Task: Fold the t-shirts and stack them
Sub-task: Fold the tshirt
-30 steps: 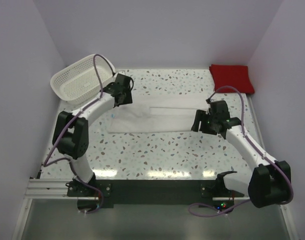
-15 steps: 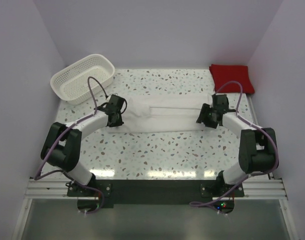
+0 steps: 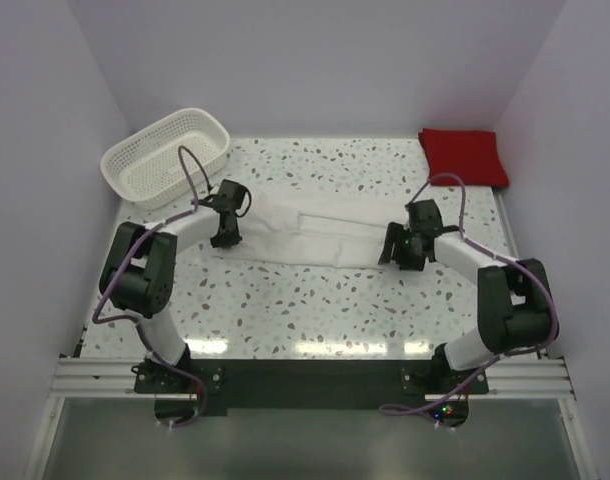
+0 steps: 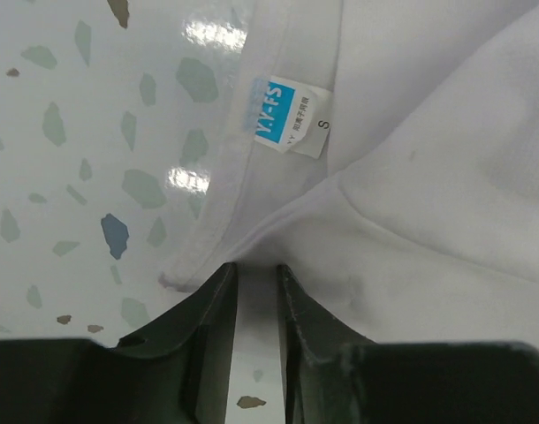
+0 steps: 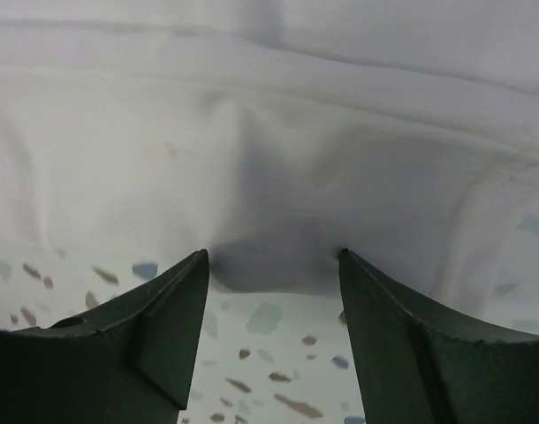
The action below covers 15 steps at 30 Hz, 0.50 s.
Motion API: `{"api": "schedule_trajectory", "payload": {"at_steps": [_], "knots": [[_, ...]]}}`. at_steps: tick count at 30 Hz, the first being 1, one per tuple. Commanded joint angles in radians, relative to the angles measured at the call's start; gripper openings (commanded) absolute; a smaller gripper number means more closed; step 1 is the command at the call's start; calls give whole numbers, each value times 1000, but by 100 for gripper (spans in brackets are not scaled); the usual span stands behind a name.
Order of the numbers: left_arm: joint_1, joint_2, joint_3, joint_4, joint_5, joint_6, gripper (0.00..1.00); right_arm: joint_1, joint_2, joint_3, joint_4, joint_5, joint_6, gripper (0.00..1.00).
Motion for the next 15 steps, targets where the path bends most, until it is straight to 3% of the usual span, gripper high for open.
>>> {"api": "schedule_trajectory", "payload": {"at_steps": [1,5,6,9,12,15], "knots": [[31,65,82,-54,-63,96,31,123,-67,-118,-248,-127,32,65],[34,99,172,-34,-109,182,44,299,-210,-238,-288,-234,150,66],[34,110,214,-28,-108,195,47,392,-236,-270,-291,-251,177,67],[36,154,305,-13,-82,222,52,549,-334,-261,-314,-282,233,68],[36,163,373,-32,-63,224,57,567,-416,-159,-413,-244,172,69],[36,102,377,-25,-66,213,70,567,-420,-21,-523,-97,61,69]]}}
